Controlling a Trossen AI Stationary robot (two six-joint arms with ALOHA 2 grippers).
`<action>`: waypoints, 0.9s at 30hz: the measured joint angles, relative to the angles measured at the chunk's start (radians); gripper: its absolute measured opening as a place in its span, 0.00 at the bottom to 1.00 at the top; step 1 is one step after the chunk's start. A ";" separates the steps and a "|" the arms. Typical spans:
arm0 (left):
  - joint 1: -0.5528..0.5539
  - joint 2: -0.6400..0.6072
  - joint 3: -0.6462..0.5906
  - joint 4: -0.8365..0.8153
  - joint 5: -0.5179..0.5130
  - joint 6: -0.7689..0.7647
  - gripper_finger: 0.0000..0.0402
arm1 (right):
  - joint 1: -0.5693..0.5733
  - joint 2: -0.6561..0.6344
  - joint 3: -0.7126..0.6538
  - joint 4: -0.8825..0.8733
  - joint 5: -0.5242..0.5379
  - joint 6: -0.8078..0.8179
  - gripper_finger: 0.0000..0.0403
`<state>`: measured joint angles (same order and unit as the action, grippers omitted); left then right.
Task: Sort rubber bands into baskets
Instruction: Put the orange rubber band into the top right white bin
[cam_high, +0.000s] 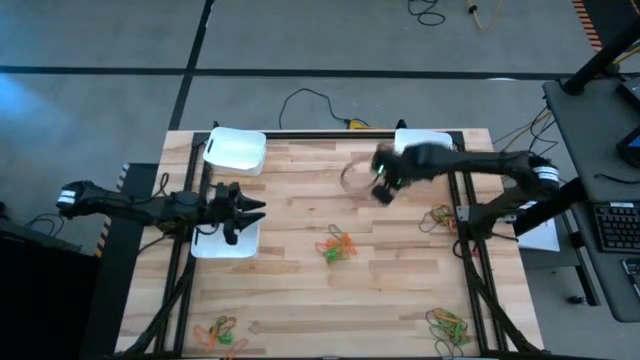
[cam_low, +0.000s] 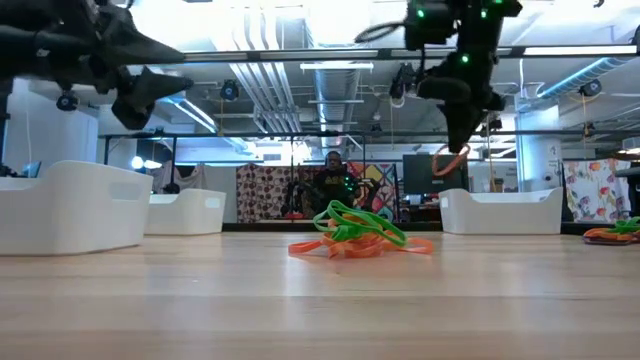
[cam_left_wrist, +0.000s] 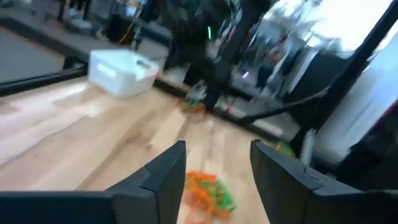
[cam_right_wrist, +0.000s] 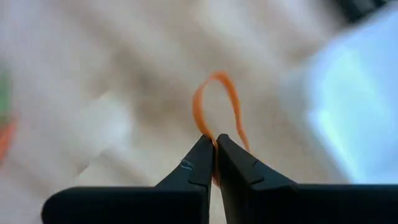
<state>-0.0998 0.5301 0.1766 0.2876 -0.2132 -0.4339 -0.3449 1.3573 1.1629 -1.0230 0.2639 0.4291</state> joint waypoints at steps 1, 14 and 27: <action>0.009 0.019 0.023 -0.032 0.021 0.005 0.38 | -0.059 -0.018 -0.004 -0.001 0.017 -0.005 0.03; 0.039 0.215 0.349 -0.481 0.065 0.079 0.16 | -0.522 0.136 -0.011 0.047 -0.089 -0.051 0.03; 0.038 0.281 0.369 -0.486 0.073 -0.033 0.11 | -0.567 0.322 -0.012 0.139 -0.080 -0.045 0.19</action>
<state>-0.0620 0.8115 0.5453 -0.1987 -0.1403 -0.4665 -0.9117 1.6791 1.1507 -0.8842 0.1837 0.3844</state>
